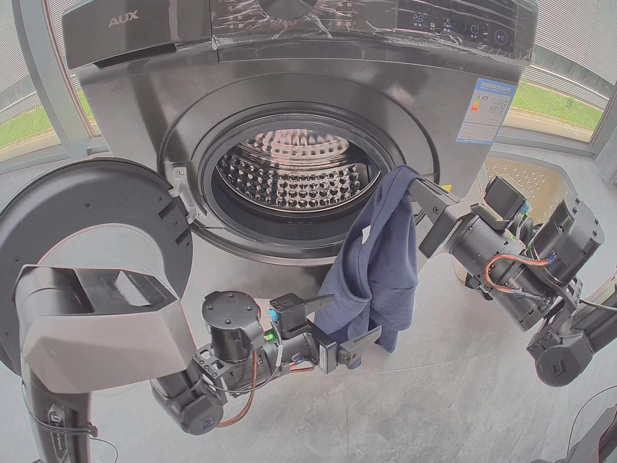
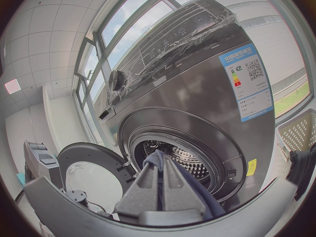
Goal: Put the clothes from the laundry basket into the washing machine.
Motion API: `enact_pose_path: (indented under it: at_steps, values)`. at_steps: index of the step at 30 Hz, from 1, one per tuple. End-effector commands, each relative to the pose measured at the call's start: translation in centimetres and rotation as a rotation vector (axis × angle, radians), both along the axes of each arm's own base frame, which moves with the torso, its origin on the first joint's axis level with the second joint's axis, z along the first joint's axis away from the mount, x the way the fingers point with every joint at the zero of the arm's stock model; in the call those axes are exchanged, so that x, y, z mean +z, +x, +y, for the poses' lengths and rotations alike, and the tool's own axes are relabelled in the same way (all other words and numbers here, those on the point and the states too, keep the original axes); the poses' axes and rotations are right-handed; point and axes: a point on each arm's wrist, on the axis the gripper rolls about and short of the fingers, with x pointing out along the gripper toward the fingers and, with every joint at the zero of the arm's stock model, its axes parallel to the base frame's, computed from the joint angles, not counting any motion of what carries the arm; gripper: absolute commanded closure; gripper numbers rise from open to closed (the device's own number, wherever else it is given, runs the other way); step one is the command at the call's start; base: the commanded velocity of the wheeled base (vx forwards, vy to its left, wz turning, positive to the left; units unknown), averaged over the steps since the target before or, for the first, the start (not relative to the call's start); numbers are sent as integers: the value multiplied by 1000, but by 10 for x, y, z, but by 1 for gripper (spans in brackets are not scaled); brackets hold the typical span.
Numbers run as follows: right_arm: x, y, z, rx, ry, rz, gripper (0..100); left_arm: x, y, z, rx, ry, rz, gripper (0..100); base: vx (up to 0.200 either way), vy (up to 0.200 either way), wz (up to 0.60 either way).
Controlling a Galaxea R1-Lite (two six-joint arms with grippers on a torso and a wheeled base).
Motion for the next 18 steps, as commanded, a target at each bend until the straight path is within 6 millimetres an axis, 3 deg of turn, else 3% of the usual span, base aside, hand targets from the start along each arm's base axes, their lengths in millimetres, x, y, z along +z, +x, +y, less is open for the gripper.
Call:
enact_pose_path:
  at_steps: [1, 9, 14, 15, 18]
  values:
    - [0, 0, 0, 0, -1, -1, 100, -29, 25, -16, 53, 9, -1, 0, 0, 0, 0]
    - [0, -1, 2, 7, -1, 1, 100, -28, 45, -29, 123, -33, -61, 0, 0, 0, 0]
    - [-1, -1, 1, 7, -4, 5, 100, -29, 46, -30, 128, -32, -65, 0, 0, 0, 0]
    - [-1, -1, 1, 7, -4, 5, 100, -28, 46, -30, 129, -31, -71, 100, 0, 0, 0]
    - [-2, -1, 1, 7, -5, 6, 100, -26, 47, -30, 148, -32, -84, 100, 0, 0, 0]
